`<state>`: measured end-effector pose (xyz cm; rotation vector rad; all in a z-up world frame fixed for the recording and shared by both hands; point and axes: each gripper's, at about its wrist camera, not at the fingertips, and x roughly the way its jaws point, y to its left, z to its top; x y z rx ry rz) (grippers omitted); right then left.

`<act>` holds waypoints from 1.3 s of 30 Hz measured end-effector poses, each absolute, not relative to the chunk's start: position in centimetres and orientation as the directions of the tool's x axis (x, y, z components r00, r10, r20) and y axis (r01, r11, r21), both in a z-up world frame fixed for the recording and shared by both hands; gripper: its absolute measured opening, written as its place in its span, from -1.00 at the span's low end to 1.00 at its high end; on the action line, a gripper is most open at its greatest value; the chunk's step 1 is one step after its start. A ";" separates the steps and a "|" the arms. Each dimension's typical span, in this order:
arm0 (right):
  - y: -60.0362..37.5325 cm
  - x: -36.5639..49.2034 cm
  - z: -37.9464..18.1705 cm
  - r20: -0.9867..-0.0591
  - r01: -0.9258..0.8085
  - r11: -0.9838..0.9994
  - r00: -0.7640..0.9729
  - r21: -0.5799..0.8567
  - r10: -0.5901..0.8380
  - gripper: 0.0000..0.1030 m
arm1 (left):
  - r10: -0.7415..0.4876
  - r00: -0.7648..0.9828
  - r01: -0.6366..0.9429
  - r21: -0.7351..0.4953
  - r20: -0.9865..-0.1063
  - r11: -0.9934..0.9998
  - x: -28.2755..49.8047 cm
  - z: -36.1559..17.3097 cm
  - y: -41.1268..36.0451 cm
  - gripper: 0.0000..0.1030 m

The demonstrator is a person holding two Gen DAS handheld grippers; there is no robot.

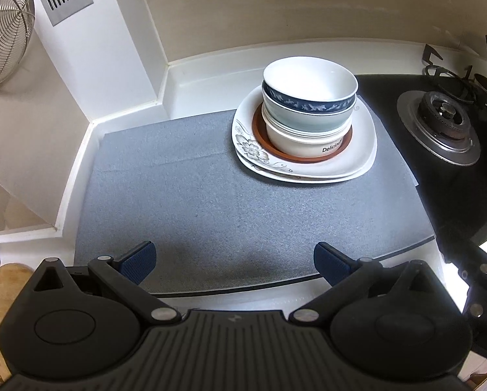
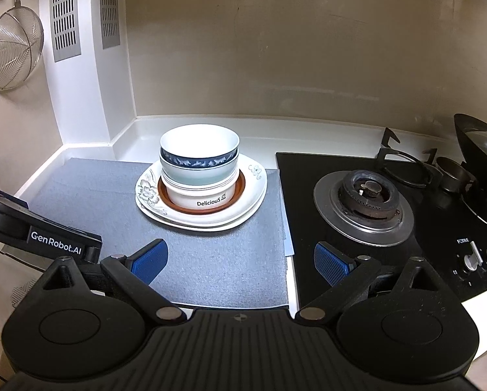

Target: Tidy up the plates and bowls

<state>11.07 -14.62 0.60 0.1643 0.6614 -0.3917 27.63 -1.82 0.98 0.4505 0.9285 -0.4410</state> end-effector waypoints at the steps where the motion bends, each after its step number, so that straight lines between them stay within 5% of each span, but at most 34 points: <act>1: -14.6 11.1 0.6 -0.626 0.404 0.914 0.719 0.023 -0.302 0.89 | -0.169 0.529 0.540 0.177 -0.832 0.823 27.6 1.0 -1.8 1.00; 39: -14.6 11.8 0.5 -0.621 0.386 0.923 0.727 0.016 -0.293 0.89 | -0.162 0.554 0.521 0.188 -0.817 0.833 28.3 1.0 -1.3 1.00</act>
